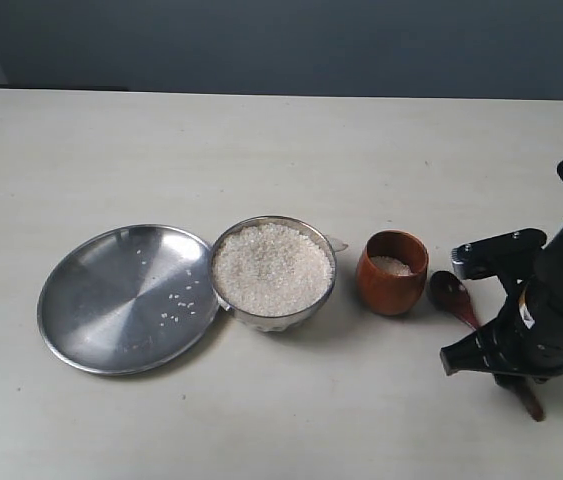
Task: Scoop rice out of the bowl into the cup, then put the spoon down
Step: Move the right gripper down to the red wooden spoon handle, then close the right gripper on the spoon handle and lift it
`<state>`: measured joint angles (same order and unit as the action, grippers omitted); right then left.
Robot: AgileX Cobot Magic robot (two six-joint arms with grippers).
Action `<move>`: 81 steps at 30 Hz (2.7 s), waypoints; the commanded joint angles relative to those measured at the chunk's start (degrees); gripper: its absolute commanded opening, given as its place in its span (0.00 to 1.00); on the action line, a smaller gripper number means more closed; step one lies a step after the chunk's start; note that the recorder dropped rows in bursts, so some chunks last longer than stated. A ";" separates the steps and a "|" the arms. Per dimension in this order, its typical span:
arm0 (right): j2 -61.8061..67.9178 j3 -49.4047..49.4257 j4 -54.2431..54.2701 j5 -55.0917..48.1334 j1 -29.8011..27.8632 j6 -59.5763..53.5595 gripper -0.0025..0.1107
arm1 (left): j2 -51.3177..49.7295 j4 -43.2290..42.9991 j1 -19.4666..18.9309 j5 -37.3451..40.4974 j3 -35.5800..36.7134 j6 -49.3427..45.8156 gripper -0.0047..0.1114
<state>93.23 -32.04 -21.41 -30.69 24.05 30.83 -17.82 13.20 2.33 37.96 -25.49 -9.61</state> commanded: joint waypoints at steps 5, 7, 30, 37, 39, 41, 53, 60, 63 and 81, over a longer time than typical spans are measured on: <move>-1.31 -0.19 4.55 -4.25 0.00 -4.22 0.35 | -0.19 0.03 0.11 -0.21 0.31 -0.03 0.04; -3.17 -0.19 4.55 -4.75 0.00 -4.22 0.35 | -0.19 0.03 0.11 -0.21 0.31 -0.03 0.04; -17.65 6.86 5.07 0.32 0.00 -13.48 0.35 | -0.19 0.03 0.11 0.01 0.31 -0.03 0.04; -17.65 9.05 5.31 3.02 0.00 -14.36 0.35 | -0.19 0.03 0.11 0.01 0.31 -0.03 0.04; -17.55 9.02 5.31 3.02 0.00 -14.36 0.35 | -0.19 0.03 0.11 0.01 0.31 -0.03 0.04; -17.55 9.12 5.19 3.11 0.00 -14.36 0.35 | -0.19 0.03 0.11 0.01 0.31 -0.03 0.04; -14.28 10.65 3.93 9.09 0.00 -14.36 0.35 | -0.19 0.03 0.11 0.01 0.31 -0.03 0.04; -14.28 12.32 -1.22 10.62 0.00 -10.19 0.35 | -0.19 -0.08 0.11 0.01 0.31 -0.03 0.04; -14.16 12.31 -2.39 10.42 0.00 -9.60 0.35 | -0.19 -0.08 0.11 0.01 0.31 -0.03 0.04; -5.36 12.31 -2.84 12.45 0.00 -3.79 0.06 | -0.19 -0.08 0.11 0.12 0.31 -0.03 0.04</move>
<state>86.01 -20.28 -23.78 -17.45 24.05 26.01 -17.82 13.20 2.33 38.41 -25.49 -9.61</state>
